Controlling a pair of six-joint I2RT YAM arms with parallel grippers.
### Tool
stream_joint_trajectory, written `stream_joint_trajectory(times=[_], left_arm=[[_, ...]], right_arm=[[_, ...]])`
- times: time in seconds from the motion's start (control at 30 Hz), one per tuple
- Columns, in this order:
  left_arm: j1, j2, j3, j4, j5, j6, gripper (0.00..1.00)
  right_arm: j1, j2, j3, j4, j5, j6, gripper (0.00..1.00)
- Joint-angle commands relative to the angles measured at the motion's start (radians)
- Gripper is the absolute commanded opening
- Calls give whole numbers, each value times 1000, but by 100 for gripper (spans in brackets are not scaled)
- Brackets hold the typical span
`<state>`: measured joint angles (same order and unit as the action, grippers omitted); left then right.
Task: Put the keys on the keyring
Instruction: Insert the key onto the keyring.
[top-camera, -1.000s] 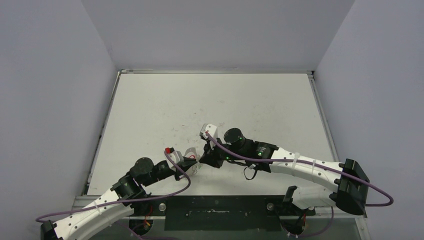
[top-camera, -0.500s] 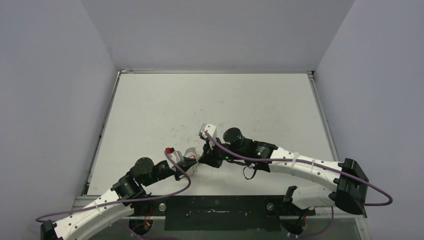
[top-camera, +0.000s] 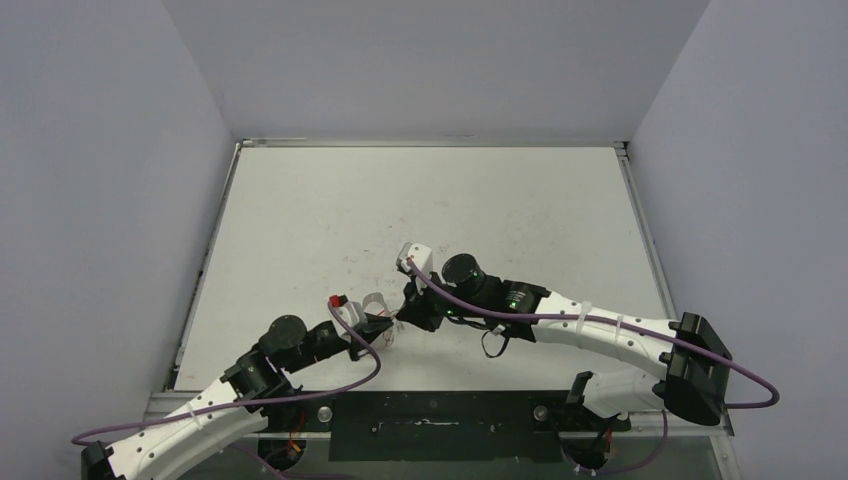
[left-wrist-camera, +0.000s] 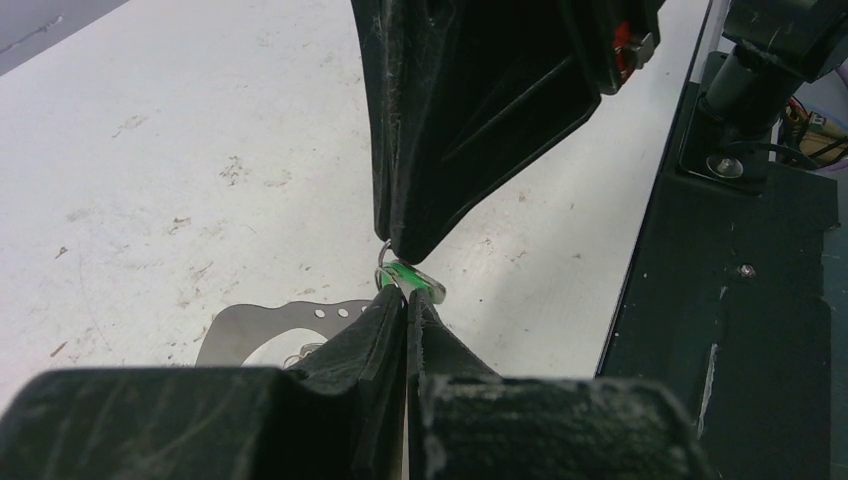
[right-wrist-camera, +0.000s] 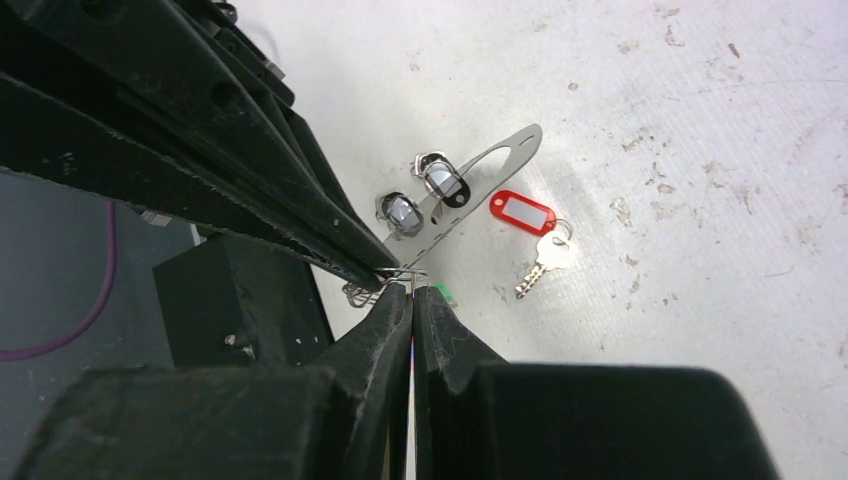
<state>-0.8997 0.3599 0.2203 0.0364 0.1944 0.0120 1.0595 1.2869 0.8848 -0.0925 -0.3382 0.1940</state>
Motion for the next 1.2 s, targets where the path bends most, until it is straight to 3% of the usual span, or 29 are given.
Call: stream_joint_trajectory(times=[0.0, 0.37, 0.43, 0.53, 0.67, 0.87, 1.1, 1.17], left_arm=[[-2, -12, 26, 55, 19, -1, 0], [-2, -9, 27, 61, 22, 0, 0], [-2, -12, 27, 59, 22, -1, 0], [-1, -18, 25, 53, 23, 2, 0], [-2, -32, 21, 48, 23, 3, 0], [-2, -59, 17, 35, 49, 18, 0], [-2, -84, 17, 43, 138, 44, 0], [-2, -84, 19, 47, 159, 48, 0]], right_arm=[[-18, -28, 8, 36, 76, 11, 0], [-35, -6, 4, 38, 31, 15, 3], [-36, -16, -1, 42, 30, 11, 25], [-37, -61, -31, 81, 37, -2, 65], [-39, -150, -110, 177, 61, -36, 84], [-39, -222, -213, 284, 3, -200, 88], [-40, -240, -305, 415, -151, -434, 86], [-39, -230, -316, 436, -198, -490, 81]])
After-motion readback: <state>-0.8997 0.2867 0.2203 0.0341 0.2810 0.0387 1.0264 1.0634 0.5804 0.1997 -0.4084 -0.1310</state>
